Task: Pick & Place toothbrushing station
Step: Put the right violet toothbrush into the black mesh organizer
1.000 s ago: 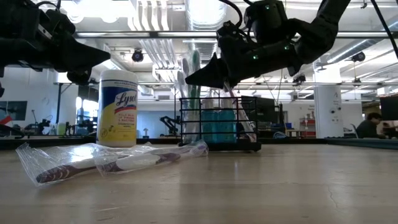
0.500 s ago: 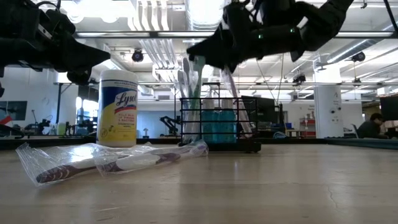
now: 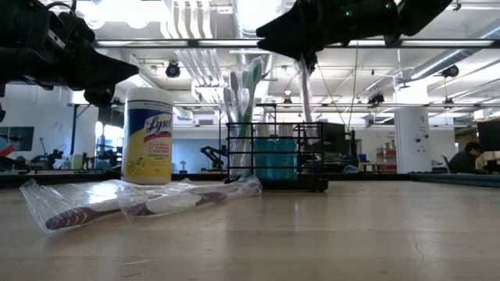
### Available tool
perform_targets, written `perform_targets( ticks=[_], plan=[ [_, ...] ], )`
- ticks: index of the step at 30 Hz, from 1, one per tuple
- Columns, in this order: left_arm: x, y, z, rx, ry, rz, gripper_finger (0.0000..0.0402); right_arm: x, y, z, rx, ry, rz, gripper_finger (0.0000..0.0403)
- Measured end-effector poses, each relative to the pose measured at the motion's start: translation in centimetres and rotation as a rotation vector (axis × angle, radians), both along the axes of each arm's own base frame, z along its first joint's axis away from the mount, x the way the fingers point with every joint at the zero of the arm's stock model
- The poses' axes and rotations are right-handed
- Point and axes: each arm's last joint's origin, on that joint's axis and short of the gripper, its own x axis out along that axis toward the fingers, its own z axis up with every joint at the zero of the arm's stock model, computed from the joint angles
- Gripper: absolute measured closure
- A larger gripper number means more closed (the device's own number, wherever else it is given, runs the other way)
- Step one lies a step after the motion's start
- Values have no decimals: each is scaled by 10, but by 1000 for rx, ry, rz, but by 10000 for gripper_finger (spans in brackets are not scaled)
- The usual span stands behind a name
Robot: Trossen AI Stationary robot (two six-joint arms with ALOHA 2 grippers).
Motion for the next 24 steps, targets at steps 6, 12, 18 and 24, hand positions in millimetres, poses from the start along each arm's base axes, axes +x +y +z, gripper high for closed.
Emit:
perform_targets(
  ticks=[6, 12, 18, 24],
  plan=[
    [0, 0, 1, -6, -8, 0, 389, 13, -1, -28, -11, 55, -2, 211],
    [0, 0, 1, -11, -9, -1, 386, 19, 1, -52, 15, -3, 8, 211],
    [0, 0, 1, -25, -10, -9, 383, 3, 3, -60, 72, -69, 69, 211],
    [0, 0, 1, -26, -10, -9, 387, -10, 3, -33, 4, -123, 74, 211]
  ],
)
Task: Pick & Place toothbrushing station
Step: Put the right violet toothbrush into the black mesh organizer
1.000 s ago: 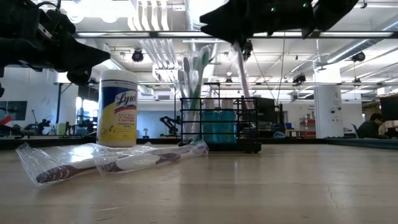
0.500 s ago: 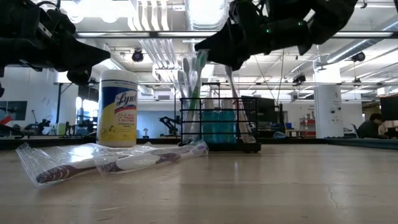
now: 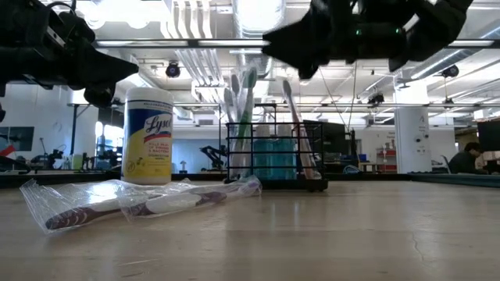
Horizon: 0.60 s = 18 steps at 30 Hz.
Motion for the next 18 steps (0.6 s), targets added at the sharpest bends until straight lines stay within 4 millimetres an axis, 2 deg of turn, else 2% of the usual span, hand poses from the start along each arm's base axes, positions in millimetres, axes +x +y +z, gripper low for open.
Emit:
perform_targets(
  ticks=[7, 11, 14, 18],
  plan=[
    [0, 0, 0, 0, 0, 0, 386, -24, 1, 40, -65, -79, 0, 211],
    [0, 0, 0, 0, 0, 0, 386, -49, 4, 58, -76, -72, 6, 217],
    [0, 0, 0, -1, 0, 0, 384, -72, 7, 60, -94, -84, 18, 232],
    [0, 0, 0, -18, -1, -1, 383, -104, 9, 48, -109, -116, 24, 268]
  ],
)
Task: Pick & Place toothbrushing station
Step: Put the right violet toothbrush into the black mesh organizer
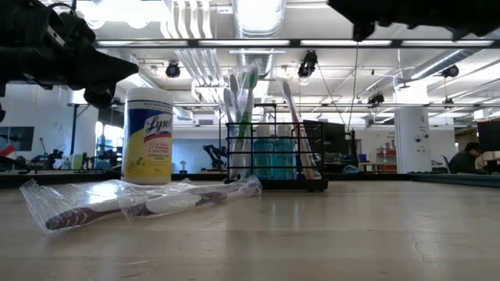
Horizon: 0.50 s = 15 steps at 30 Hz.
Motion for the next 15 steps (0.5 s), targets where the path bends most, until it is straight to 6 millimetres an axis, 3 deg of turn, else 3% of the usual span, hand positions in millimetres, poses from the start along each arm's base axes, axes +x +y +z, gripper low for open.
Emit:
perform_targets(
  ticks=[7, 15],
  plan=[
    [0, -1, 0, -140, -11, -35, 393, -47, -2, -29, 3, -75, -48, 347],
    [11, -12, 23, -107, 11, -145, 399, -68, -3, -49, 5, -107, -64, 393]
  ],
)
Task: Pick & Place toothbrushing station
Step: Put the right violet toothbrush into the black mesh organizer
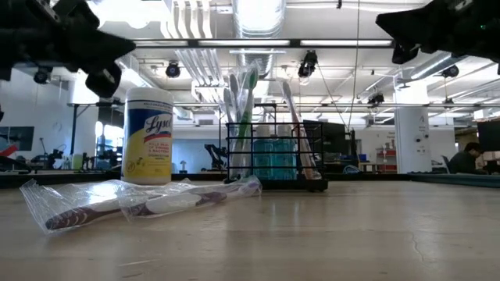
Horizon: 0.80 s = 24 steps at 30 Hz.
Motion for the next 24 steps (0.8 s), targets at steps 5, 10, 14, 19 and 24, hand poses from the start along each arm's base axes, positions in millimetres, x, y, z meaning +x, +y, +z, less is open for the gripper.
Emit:
perform_targets(
  ticks=[5, 10, 14, 19, 24],
  plan=[
    [22, -8, 18, -46, 101, -2, 399, -1, -1, -8, 2, 22, -12, 394],
    [50, -16, 24, -109, 205, -11, 394, -1, -1, -16, 4, 70, -20, 394],
    [75, -24, 26, -140, 268, -13, 388, -1, -1, -17, 2, 74, -24, 394],
    [106, -39, 14, -176, 392, 54, 369, 0, -1, -17, -11, 82, -26, 394],
    [141, -59, 8, -184, 545, 68, 314, -1, -1, -17, -6, 81, -25, 394]
  ],
)
